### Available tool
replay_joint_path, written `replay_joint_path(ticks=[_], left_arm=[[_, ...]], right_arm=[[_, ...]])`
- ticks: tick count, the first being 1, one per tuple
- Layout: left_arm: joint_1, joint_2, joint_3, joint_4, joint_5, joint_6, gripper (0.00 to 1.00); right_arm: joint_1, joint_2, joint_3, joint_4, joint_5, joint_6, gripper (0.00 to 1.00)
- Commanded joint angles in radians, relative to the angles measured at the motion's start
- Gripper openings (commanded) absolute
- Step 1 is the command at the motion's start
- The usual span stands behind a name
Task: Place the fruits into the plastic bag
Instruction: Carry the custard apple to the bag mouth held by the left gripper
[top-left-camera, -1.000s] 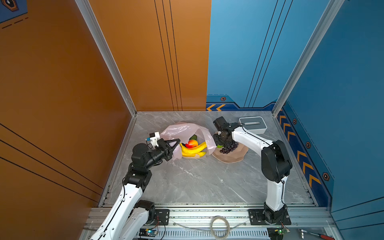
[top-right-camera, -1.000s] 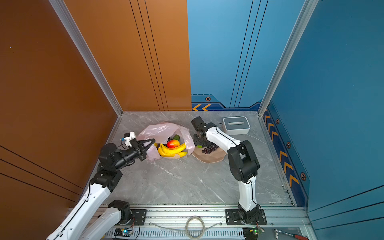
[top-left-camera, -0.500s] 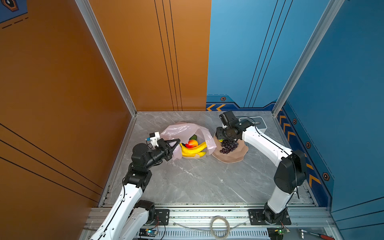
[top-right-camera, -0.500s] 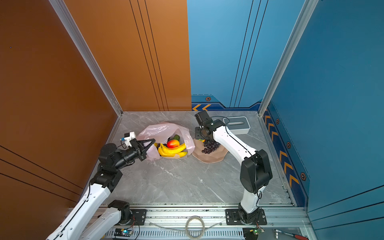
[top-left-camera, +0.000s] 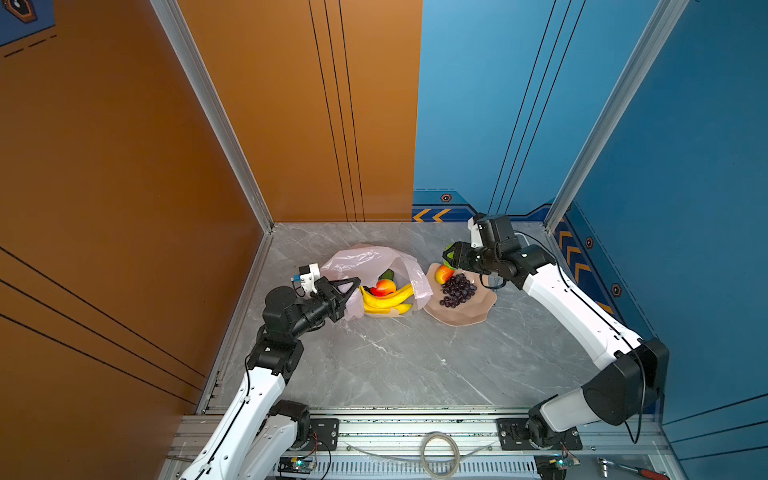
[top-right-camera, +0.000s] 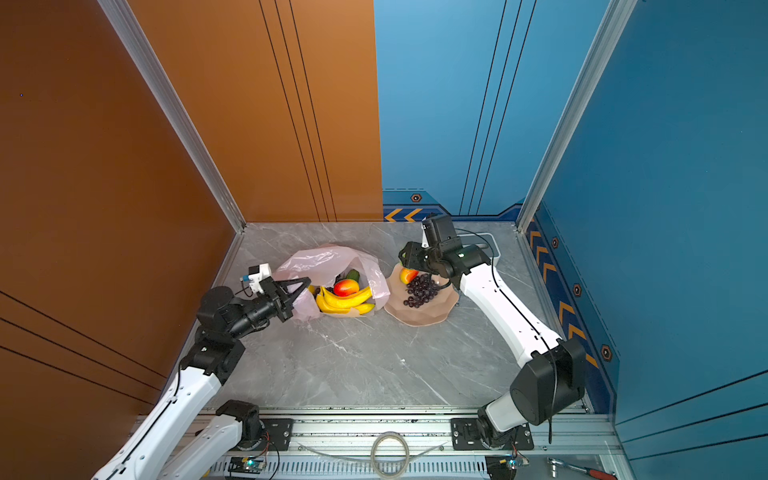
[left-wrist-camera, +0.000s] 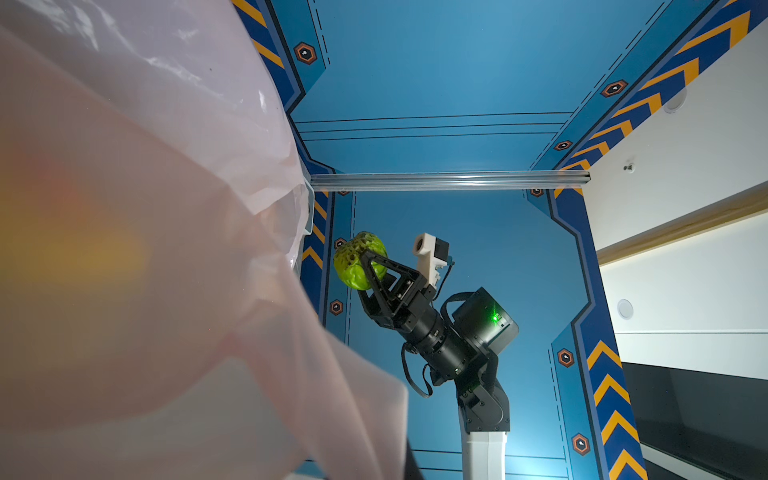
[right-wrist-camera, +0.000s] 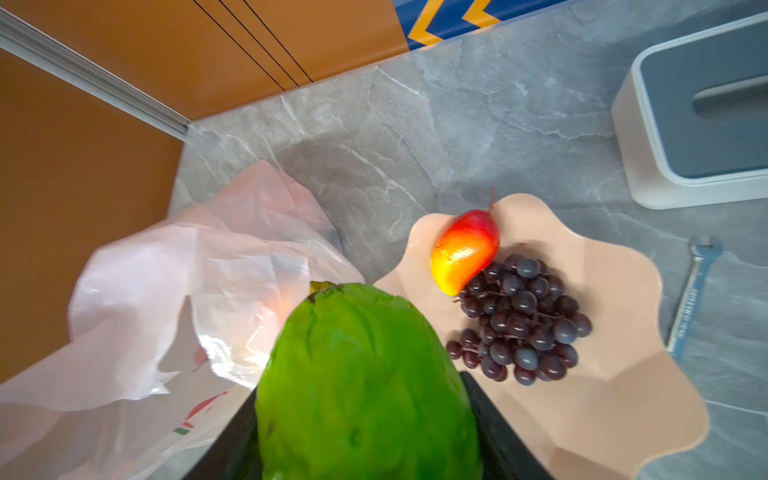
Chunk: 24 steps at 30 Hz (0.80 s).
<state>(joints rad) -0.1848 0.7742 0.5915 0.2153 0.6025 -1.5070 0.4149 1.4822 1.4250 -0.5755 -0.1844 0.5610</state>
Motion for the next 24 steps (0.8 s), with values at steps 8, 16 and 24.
replay_joint_path(ticks=[8, 16, 24], left_arm=[[-0.008, -0.001, 0.03, 0.004, -0.015, 0.027, 0.0], [-0.01, -0.005, 0.027, 0.005, -0.015, 0.027, 0.0], [-0.016, -0.013, 0.024, 0.005, -0.021, 0.027, 0.0]], right_arm=[[-0.056, -0.14, -0.196, 0.439, -0.406, 0.294, 0.55], [-0.031, -0.178, -0.322, 0.691, -0.512, 0.489, 0.55], [0.061, -0.171, -0.381, 0.702, -0.468, 0.478, 0.55]])
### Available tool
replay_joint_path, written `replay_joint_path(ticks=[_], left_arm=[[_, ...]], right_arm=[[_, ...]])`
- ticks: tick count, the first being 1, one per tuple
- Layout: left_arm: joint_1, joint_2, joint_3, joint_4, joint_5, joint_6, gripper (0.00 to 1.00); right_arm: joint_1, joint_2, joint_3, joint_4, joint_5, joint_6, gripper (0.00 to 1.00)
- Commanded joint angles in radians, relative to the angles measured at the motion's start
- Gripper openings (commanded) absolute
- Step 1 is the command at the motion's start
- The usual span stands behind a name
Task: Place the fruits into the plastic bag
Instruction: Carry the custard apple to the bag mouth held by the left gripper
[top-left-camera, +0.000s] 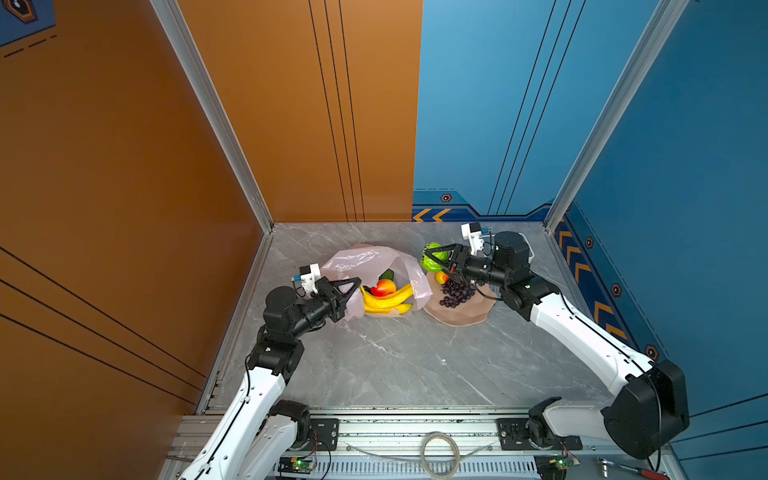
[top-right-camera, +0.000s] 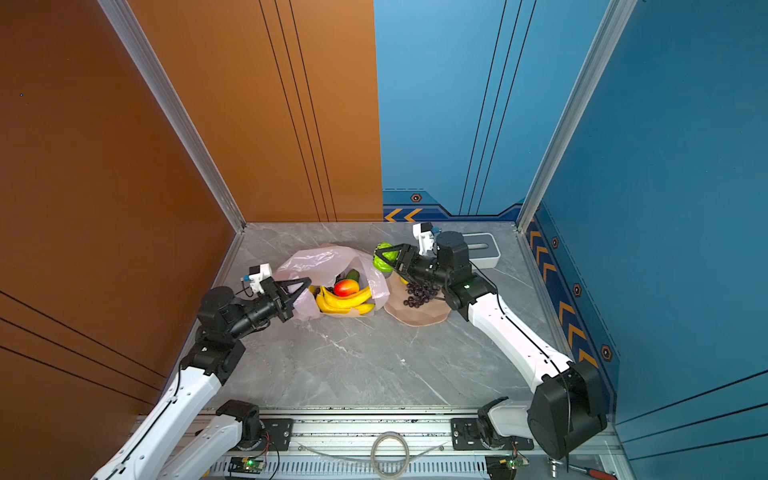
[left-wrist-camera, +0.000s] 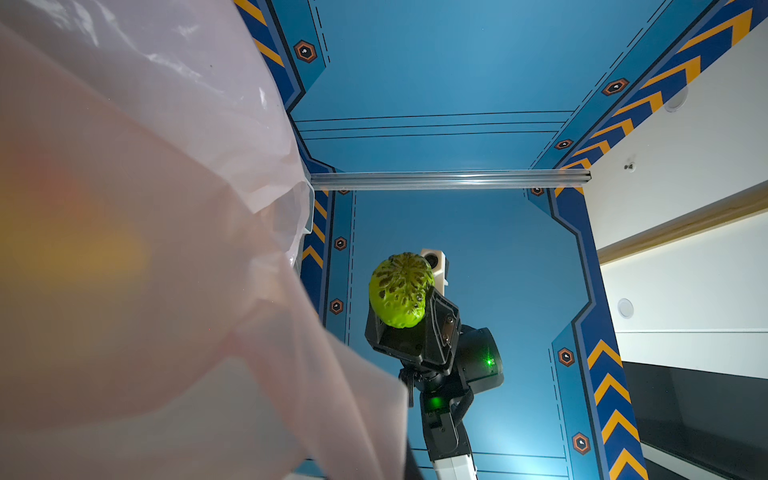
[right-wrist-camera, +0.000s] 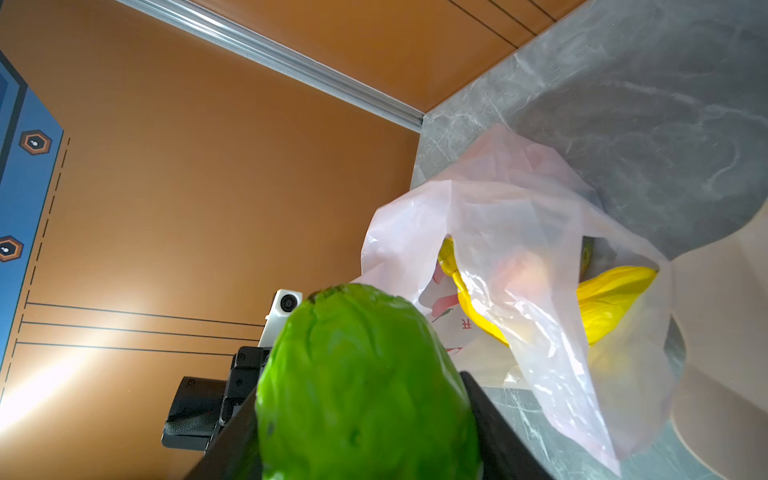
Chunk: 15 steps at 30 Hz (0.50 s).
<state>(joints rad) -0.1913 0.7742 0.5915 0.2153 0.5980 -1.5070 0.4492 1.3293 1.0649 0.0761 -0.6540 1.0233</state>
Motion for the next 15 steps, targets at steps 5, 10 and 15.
replay_joint_path(ticks=[5, 10, 15], left_arm=[[-0.01, -0.013, 0.024, 0.004, -0.017, 0.025, 0.0], [-0.011, -0.015, 0.021, 0.005, -0.016, 0.025, 0.0], [-0.011, -0.018, 0.018, 0.005, -0.015, 0.023, 0.0]], right_arm=[[0.093, 0.016, -0.047, 0.071, 0.034, 0.011, 0.55], [0.157, 0.076, -0.044, 0.083, 0.051, 0.006, 0.55], [0.209, 0.151, -0.021, 0.082, 0.067, -0.003, 0.55]])
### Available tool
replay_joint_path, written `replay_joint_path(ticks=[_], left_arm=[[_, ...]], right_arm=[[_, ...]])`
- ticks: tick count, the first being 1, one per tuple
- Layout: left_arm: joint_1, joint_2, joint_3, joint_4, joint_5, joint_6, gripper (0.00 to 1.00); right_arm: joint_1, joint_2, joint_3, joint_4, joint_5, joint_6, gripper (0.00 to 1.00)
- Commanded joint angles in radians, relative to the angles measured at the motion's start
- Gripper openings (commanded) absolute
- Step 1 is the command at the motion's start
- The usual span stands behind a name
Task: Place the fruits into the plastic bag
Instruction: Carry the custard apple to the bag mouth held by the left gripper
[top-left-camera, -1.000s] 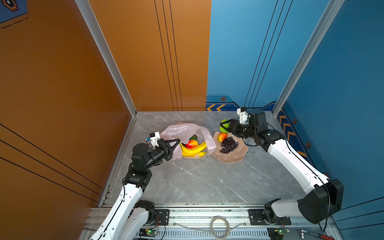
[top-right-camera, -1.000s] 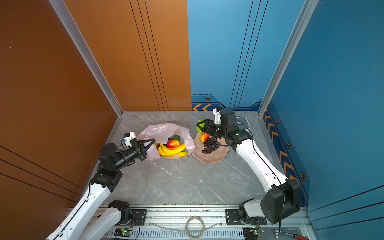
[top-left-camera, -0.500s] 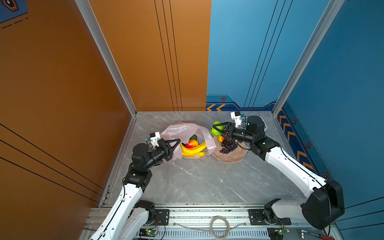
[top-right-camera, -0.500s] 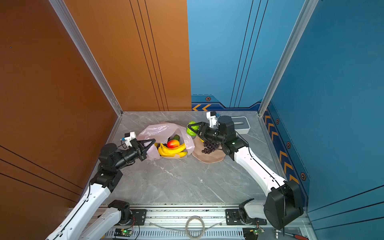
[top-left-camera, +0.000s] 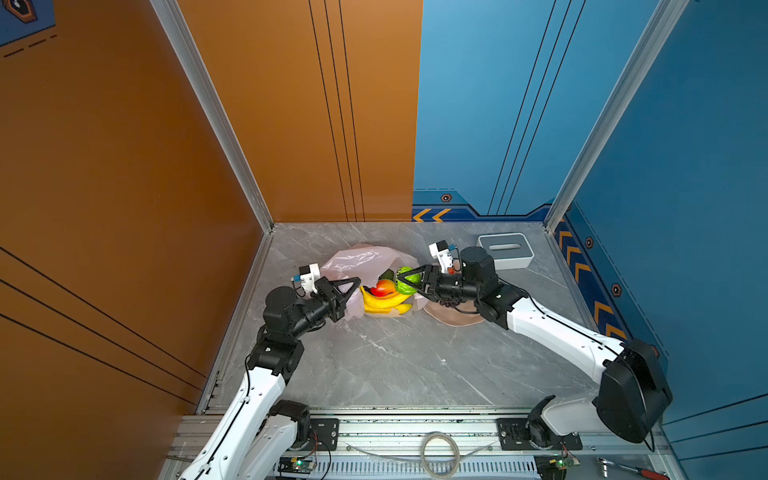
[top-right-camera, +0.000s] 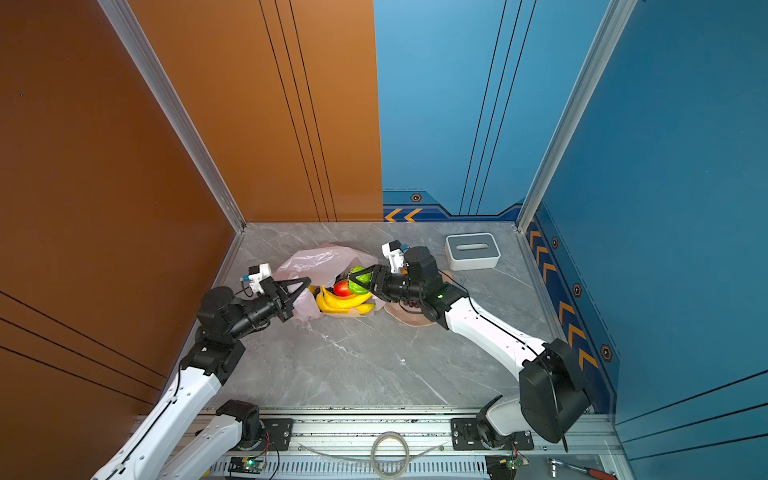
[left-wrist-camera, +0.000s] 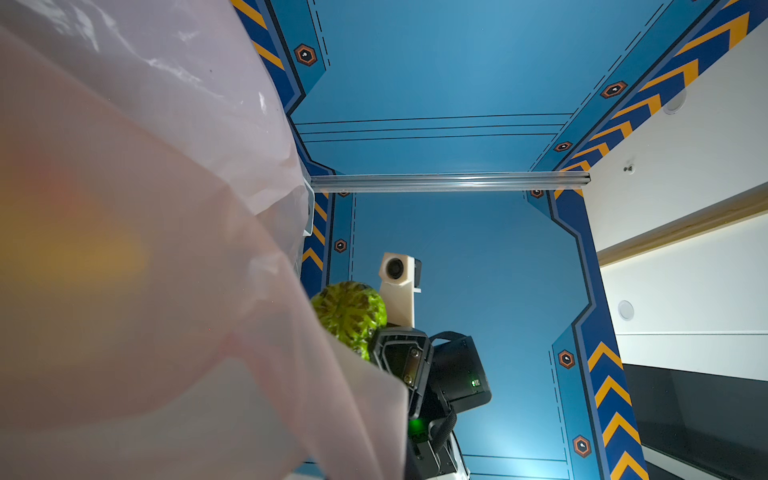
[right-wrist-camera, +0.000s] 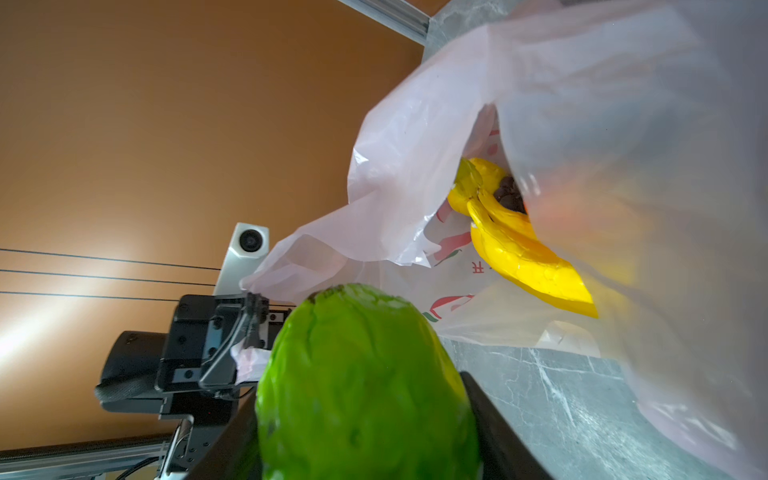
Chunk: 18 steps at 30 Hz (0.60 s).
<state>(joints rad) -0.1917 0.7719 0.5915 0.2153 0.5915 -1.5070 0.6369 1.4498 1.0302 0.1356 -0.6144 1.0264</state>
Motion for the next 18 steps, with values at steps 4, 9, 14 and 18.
replay_joint_path(ticks=[4, 9, 14, 18], left_arm=[[-0.009, -0.023, 0.015, 0.008, -0.001, 0.018, 0.0], [-0.009, -0.029, 0.007, 0.009, 0.005, 0.014, 0.0], [-0.009, -0.04, 0.0, 0.012, 0.004, 0.011, 0.0], [-0.009, -0.046, -0.005, 0.012, 0.005, 0.008, 0.0]], right_arm=[[0.052, 0.084, 0.055, -0.016, 0.045, -0.041, 0.55], [0.087, 0.161, 0.136, -0.09, 0.065, -0.091, 0.55], [0.116, 0.255, 0.267, -0.199, 0.1, -0.157, 0.55], [0.144, 0.342, 0.385, -0.283, 0.132, -0.209, 0.55]])
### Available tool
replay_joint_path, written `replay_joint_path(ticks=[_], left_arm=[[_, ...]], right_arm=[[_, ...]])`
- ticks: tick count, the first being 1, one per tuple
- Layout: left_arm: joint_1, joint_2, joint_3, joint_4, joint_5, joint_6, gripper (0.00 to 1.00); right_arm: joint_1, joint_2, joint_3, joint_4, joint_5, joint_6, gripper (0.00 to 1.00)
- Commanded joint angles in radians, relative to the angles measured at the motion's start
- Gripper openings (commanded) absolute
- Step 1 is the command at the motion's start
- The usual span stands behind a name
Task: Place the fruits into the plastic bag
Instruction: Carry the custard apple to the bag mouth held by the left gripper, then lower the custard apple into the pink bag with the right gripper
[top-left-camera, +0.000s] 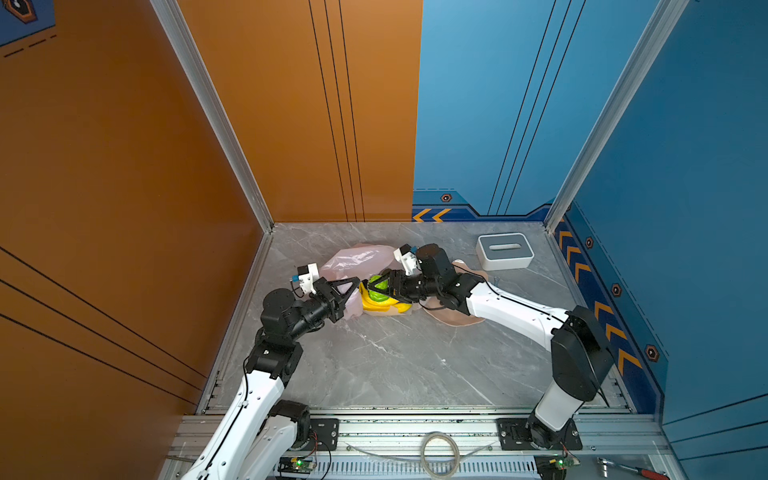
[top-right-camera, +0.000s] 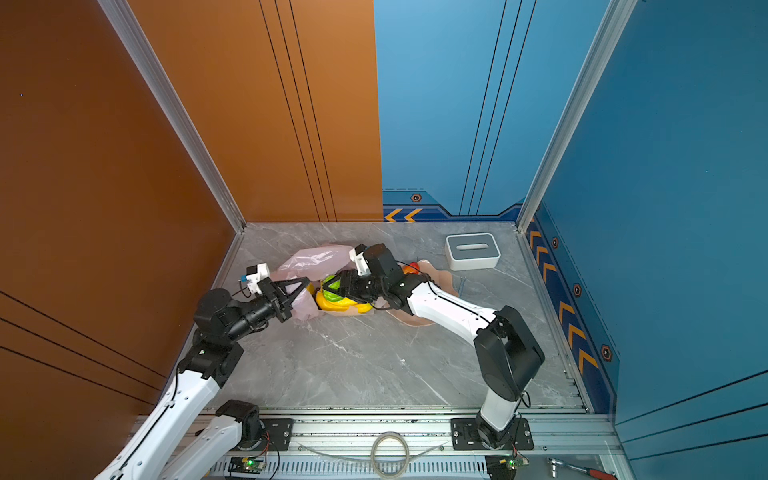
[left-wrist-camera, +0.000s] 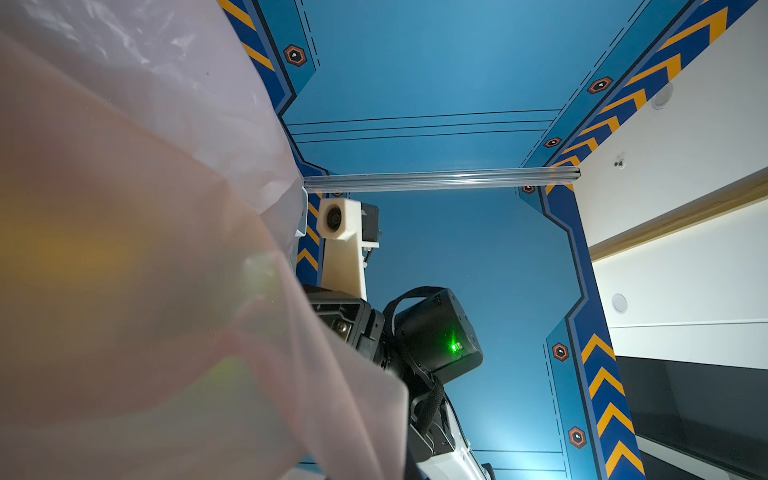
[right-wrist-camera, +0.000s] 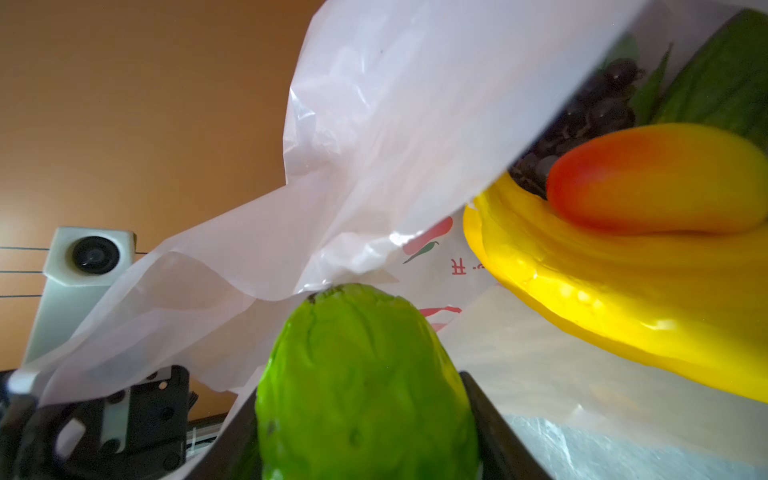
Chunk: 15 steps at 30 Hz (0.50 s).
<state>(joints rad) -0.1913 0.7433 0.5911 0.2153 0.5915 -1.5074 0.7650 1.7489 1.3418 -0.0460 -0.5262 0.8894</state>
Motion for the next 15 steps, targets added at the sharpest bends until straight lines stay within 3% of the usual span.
replay_joint_path(ticks=[1, 15], left_arm=[[-0.01, -0.019, -0.007, 0.011, 0.007, 0.009, 0.0], [-0.014, -0.044, -0.021, 0.01, 0.018, -0.003, 0.0]], right_arm=[[0.019, 0.061, 0.09, -0.111, 0.047, -0.076, 0.55], [0.036, 0.282, 0.367, -0.263, 0.189, -0.208, 0.55]])
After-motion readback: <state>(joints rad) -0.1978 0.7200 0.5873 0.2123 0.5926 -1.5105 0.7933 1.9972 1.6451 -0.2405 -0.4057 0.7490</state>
